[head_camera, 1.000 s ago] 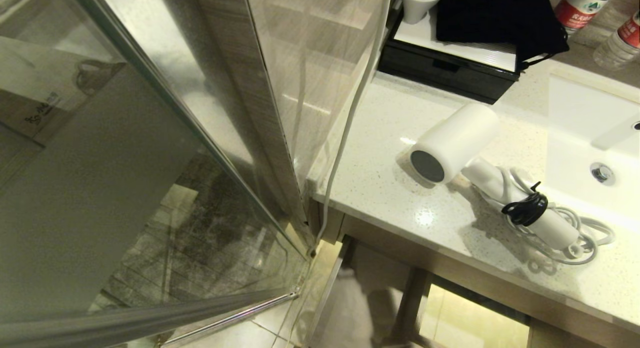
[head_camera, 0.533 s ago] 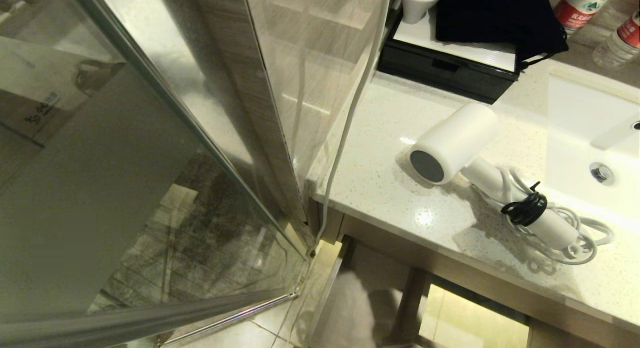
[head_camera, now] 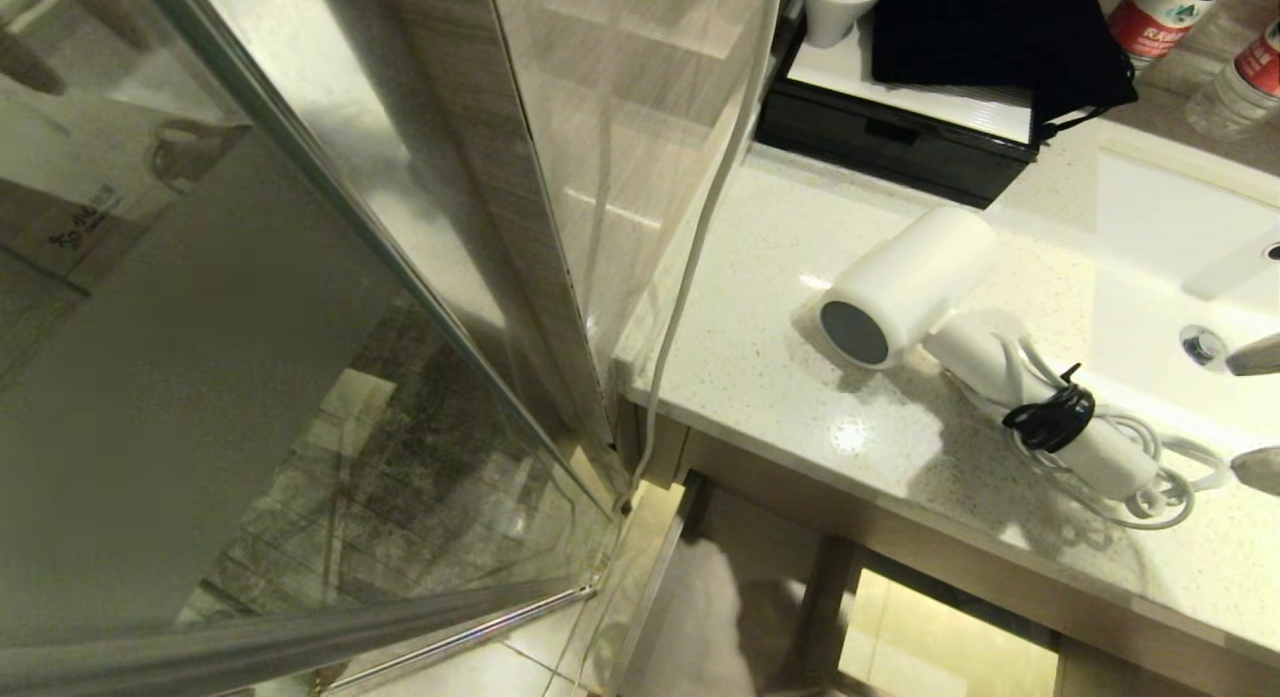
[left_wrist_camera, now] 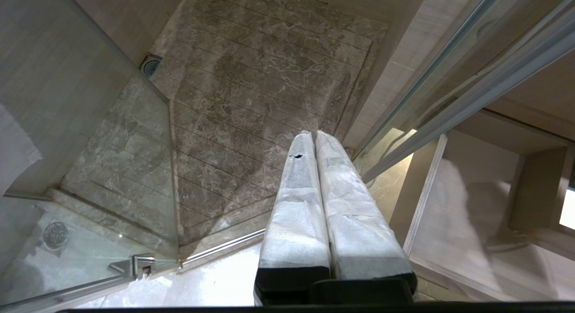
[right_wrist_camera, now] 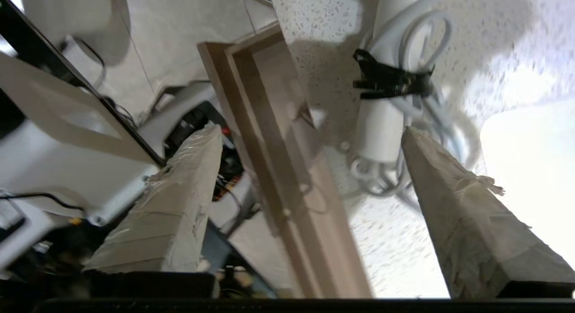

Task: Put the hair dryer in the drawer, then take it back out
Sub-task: Pick up the hairdryer

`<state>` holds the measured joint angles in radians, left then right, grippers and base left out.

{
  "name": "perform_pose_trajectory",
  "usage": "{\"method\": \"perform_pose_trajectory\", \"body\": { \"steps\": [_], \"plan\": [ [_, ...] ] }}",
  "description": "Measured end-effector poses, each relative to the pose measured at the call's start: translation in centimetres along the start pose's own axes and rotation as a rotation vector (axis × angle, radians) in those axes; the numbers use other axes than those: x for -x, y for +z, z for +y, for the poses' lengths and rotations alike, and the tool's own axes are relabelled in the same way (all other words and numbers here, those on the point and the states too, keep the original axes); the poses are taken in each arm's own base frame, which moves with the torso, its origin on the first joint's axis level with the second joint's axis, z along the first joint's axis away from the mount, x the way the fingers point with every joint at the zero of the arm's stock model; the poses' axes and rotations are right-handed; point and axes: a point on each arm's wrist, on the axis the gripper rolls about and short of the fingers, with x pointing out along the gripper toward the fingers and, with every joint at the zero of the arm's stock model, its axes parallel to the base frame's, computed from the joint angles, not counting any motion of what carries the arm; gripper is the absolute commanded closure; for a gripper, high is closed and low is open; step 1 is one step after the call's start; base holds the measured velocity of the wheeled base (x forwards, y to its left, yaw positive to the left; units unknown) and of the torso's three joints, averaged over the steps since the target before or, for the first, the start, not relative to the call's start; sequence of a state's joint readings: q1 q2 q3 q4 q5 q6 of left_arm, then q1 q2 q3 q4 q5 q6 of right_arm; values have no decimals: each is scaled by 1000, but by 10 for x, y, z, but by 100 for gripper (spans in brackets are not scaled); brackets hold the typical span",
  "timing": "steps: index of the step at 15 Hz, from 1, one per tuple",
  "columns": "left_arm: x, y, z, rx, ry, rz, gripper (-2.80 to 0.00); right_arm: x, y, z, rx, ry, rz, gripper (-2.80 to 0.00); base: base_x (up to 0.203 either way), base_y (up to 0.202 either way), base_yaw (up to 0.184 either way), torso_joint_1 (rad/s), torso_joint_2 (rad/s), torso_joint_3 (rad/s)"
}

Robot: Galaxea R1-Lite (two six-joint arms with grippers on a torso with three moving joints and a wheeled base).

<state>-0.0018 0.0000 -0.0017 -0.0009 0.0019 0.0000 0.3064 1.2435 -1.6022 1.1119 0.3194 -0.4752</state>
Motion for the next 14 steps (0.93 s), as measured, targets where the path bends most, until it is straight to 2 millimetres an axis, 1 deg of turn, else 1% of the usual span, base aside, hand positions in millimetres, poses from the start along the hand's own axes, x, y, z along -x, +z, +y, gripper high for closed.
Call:
{"method": "perform_pose_trajectory", "body": {
  "steps": [4,8,14],
  "plan": [
    [0,0,0,0,-1,0,0,-23,5,-11,135,-3,-5,-280,0,0,0,0,0,0],
    [0,0,0,0,-1,0,0,-48,13,-25,177,-12,-12,-280,0,0,0,0,0,0],
    [0,0,0,0,-1,0,0,-76,21,-40,214,-11,34,-280,0,0,0,0,0,0]
  ]
}}
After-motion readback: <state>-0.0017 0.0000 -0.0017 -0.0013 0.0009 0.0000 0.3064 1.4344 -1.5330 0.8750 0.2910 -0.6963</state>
